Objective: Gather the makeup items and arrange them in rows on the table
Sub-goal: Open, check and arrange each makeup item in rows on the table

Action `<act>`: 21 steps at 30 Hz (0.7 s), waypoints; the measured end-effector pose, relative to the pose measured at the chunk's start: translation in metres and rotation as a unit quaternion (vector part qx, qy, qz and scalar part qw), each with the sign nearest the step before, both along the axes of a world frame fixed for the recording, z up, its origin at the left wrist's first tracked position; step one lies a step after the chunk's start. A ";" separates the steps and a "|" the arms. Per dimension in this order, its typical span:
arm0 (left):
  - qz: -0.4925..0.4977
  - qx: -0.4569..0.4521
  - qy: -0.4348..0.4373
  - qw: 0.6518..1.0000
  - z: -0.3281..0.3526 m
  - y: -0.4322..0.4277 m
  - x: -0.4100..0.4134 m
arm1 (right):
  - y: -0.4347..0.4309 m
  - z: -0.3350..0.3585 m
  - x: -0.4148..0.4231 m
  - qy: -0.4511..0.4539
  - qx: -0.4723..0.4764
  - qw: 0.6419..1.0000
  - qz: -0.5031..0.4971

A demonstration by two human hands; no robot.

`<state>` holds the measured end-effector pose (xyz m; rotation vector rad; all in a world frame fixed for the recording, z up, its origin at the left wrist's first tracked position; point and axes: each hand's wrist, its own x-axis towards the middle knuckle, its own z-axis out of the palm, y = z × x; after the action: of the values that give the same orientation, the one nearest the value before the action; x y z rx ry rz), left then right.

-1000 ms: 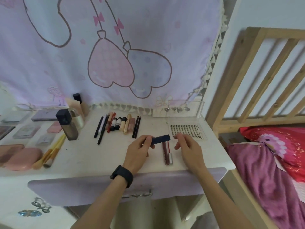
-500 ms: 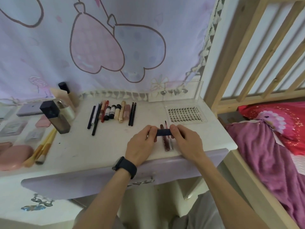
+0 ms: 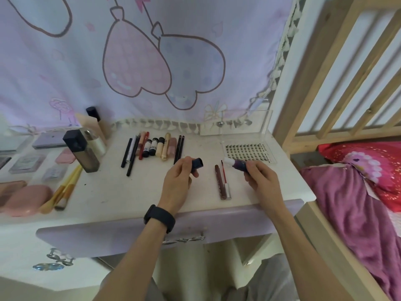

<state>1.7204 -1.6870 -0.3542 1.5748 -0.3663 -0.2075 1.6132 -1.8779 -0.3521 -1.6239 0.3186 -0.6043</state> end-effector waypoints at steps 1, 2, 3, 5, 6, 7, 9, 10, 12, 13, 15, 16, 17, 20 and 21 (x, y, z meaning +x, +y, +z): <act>0.004 0.000 -0.002 1.000 0.000 0.001 0.000 | 0.000 0.002 -0.001 -0.010 0.015 1.000 0.002; 0.006 0.001 -0.004 1.000 0.001 0.001 0.000 | -0.001 0.002 -0.002 -0.020 0.026 0.999 0.006; 0.008 -0.001 -0.005 1.000 0.001 0.002 -0.001 | -0.001 0.002 -0.002 -0.028 0.032 0.999 0.009; 0.008 -0.006 -0.009 1.000 0.001 0.003 0.000 | -0.003 0.002 -0.004 -0.033 0.038 0.999 0.013; 0.007 -0.003 -0.016 1.000 0.001 0.003 0.000 | -0.004 0.002 -0.004 -0.032 0.043 0.998 0.013; 0.006 0.002 -0.024 1.000 0.000 0.003 0.000 | -0.005 0.002 -0.005 -0.032 0.050 0.998 0.011; 0.003 0.005 -0.032 0.999 0.000 0.003 0.000 | -0.006 0.003 -0.006 -0.026 0.060 0.998 0.010; 0.004 0.004 -0.032 0.999 0.000 0.003 0.000 | -0.007 0.002 -0.007 -0.021 0.058 0.998 0.010; 0.010 0.006 -0.030 0.999 0.000 0.004 0.000 | -0.006 0.002 -0.006 -0.008 0.043 0.999 0.012; 0.011 0.011 -0.030 0.999 0.000 0.004 -0.001 | -0.006 0.002 -0.006 -0.001 0.033 0.999 0.012; 0.000 0.033 -0.033 0.999 0.003 0.004 -0.002 | -0.006 0.005 -0.005 0.017 0.009 1.000 0.011; -0.009 0.048 -0.035 0.998 0.005 0.005 -0.002 | -0.005 0.007 -0.005 0.027 -0.002 1.000 0.012; -0.017 0.063 -0.038 0.997 0.007 0.007 -0.001 | -0.005 0.009 -0.004 0.035 -0.010 0.999 0.012; -0.009 0.112 -0.075 0.991 0.011 0.021 0.005 | -0.002 0.013 -0.002 0.060 -0.018 0.998 -0.002; 0.000 0.125 -0.089 0.988 0.011 0.029 0.007 | 0.001 0.013 -0.001 0.069 -0.024 0.997 -0.002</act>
<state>1.7277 -1.6581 -0.3428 1.8476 -0.4955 -0.1158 1.6119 -1.8767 -0.3389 -1.7160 0.4110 -0.5066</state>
